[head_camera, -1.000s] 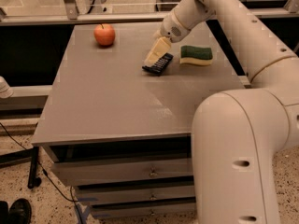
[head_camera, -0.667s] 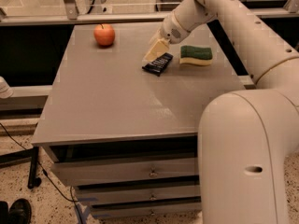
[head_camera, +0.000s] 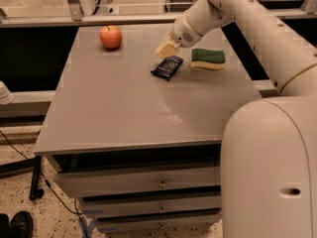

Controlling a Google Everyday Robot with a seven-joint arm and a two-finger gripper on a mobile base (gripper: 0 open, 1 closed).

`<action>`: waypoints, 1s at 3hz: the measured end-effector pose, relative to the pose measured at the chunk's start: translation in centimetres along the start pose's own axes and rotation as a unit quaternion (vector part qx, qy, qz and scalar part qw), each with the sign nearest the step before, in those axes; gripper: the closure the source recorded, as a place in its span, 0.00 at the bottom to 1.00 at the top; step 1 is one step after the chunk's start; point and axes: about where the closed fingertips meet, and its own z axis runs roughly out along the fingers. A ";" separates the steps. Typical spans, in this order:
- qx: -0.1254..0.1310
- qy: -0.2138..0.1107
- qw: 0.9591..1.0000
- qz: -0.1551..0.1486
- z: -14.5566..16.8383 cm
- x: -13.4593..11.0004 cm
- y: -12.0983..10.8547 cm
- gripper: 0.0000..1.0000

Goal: Move rxbar blueberry near apple

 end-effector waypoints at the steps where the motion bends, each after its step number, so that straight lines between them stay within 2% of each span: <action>1: 0.012 -0.009 1.000 -0.010 -0.7 -0.8 -0.2 1.00; 3: 0.034 -0.027 0.998 -0.034 -2.2 -3.3 -1.1 1.00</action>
Offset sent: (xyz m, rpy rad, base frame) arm 0.0061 0.0007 0.0488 0.0335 -0.1261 0.0024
